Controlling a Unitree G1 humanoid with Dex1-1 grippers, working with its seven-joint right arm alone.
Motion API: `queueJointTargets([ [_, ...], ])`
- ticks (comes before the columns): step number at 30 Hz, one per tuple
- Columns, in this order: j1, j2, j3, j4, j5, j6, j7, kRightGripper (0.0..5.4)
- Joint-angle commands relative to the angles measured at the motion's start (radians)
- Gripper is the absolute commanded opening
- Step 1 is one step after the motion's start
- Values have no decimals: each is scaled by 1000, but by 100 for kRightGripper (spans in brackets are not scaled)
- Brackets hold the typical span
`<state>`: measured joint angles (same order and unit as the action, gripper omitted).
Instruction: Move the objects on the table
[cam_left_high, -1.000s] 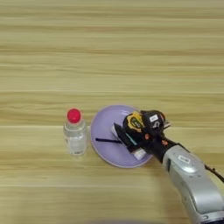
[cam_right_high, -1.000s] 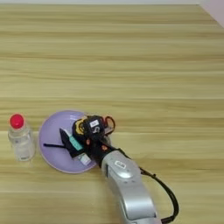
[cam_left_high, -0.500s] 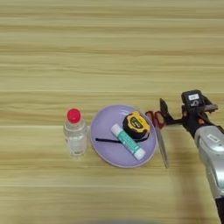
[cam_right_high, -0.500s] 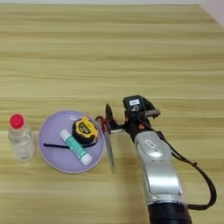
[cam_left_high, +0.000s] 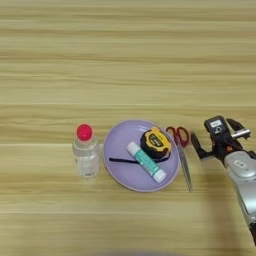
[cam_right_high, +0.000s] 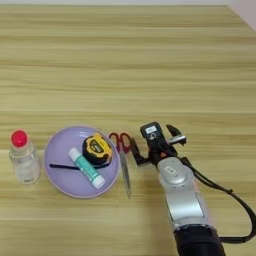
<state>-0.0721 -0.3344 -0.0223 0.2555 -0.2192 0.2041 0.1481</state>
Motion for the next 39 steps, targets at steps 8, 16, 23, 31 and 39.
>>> queueJointTargets([
  [8, -56, -43, 41, 9, -36, -25, 16, 539],
  [16, -43, -49, 78, 15, -56, -21, 44, 539],
  [23, -41, -55, 102, 36, -75, -18, 63, 539],
  [31, -48, -58, 104, 59, -86, -19, 56, 539],
  [39, -47, -55, 110, 67, -95, -27, 64, 539],
])
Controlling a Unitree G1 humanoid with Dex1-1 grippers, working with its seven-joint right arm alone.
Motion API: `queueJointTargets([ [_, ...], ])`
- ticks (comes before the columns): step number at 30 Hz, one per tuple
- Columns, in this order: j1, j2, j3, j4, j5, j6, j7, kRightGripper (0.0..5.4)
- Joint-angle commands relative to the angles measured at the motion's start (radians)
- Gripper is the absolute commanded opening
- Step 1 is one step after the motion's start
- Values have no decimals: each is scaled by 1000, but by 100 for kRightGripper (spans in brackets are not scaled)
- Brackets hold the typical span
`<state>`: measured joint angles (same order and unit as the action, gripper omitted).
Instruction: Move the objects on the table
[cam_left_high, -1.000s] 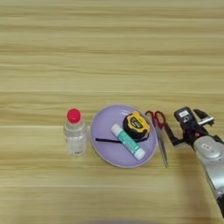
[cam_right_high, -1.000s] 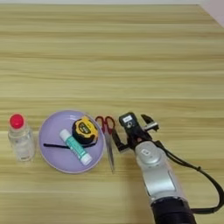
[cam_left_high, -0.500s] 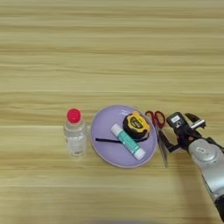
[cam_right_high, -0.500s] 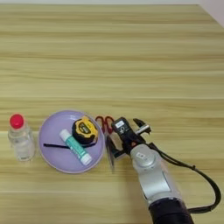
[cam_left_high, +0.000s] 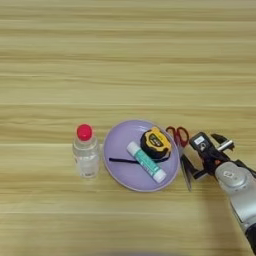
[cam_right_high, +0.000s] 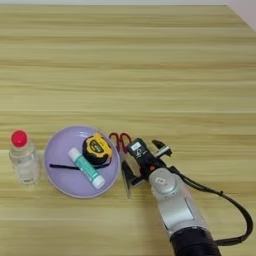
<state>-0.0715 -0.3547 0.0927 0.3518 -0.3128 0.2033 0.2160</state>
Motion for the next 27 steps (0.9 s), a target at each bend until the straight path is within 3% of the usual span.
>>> queueJointTargets([
  [1, -46, -33, -4, -31, 0, -28, -1, 539],
  [27, -24, -4, 9, -83, 17, -53, 11, 539],
])
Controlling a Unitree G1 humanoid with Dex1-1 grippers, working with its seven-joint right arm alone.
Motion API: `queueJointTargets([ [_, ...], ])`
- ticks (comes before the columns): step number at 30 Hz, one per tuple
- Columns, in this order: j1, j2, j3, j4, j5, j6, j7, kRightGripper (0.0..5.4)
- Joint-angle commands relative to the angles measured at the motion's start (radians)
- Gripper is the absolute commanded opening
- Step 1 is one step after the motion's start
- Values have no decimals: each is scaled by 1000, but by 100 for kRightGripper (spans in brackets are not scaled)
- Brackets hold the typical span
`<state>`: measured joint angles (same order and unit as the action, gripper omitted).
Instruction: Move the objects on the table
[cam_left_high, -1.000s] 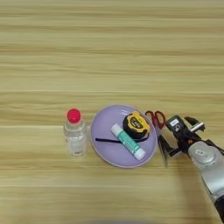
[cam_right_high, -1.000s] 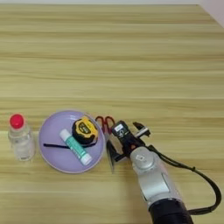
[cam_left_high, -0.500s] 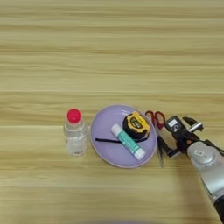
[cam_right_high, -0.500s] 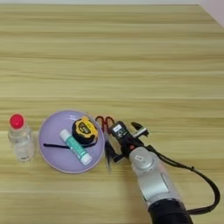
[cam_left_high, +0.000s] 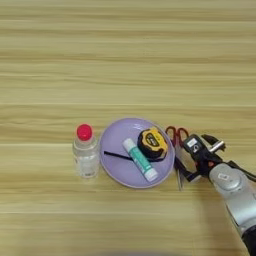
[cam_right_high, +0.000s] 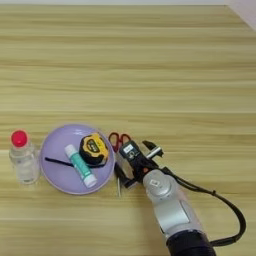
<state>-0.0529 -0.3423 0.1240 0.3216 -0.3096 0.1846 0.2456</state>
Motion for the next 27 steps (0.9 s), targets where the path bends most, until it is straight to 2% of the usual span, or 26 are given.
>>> queueJointTargets([
  [1, -41, -13, -23, -58, 18, -36, -18, 539],
  [20, -31, -3, 7, -54, 12, -37, 3, 539],
  [27, -33, -16, 29, -28, -9, -29, 0, 539],
])
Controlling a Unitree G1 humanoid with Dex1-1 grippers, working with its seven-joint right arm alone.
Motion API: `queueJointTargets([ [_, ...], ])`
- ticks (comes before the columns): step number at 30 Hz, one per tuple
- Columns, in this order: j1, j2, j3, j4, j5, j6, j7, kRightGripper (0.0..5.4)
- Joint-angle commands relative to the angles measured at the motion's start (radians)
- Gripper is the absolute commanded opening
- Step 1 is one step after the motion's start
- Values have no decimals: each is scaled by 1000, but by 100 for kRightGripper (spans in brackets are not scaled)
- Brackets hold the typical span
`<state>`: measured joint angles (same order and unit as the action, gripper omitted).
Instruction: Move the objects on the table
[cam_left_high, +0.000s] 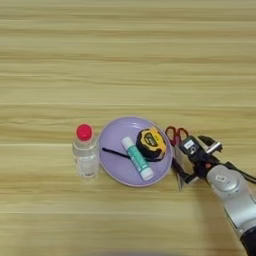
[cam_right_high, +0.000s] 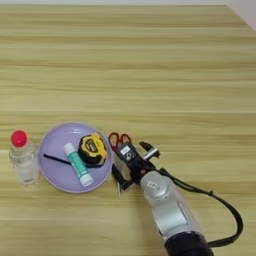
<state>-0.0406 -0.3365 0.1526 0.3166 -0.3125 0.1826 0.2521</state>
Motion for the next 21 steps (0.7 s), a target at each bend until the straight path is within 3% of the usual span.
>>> queueJointTargets([
  [1, -46, -26, 4, -17, -12, -25, -8, 539],
  [5, -49, -41, 8, 1, -43, -8, -28, 539],
  [21, -81, -67, -24, 49, -63, 11, -65, 539],
])
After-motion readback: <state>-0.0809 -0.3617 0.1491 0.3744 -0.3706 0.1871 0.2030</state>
